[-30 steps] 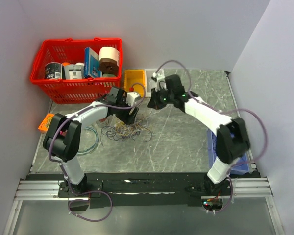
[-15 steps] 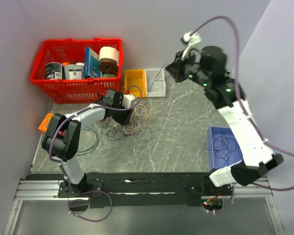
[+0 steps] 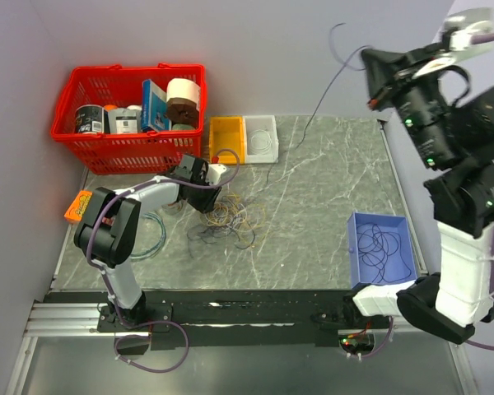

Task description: Untangle the cables

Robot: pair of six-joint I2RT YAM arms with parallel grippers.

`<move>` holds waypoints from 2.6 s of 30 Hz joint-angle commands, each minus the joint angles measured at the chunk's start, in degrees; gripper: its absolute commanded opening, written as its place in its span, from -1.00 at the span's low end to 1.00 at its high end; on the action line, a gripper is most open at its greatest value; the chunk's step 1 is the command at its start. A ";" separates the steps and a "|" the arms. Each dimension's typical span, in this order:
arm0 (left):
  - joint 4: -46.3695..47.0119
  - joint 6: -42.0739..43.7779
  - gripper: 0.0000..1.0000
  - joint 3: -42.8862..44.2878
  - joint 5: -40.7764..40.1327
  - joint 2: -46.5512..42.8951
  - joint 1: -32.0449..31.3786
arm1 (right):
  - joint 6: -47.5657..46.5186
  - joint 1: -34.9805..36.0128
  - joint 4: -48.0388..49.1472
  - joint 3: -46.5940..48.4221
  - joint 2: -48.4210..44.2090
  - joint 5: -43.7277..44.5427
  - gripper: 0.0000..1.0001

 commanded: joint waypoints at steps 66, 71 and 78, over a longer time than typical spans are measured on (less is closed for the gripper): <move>-33.07 6.96 -0.98 69.13 5.95 -8.87 -18.07 | -17.29 -0.19 9.67 1.98 -0.50 12.50 -1.00; -35.11 4.06 -0.98 77.17 3.47 -10.36 -17.80 | -15.88 -0.19 7.39 0.83 0.82 10.40 -1.00; -31.51 2.65 -0.98 58.83 5.76 -10.90 -17.71 | -14.99 -0.19 -0.17 -16.10 -4.09 -11.27 -1.00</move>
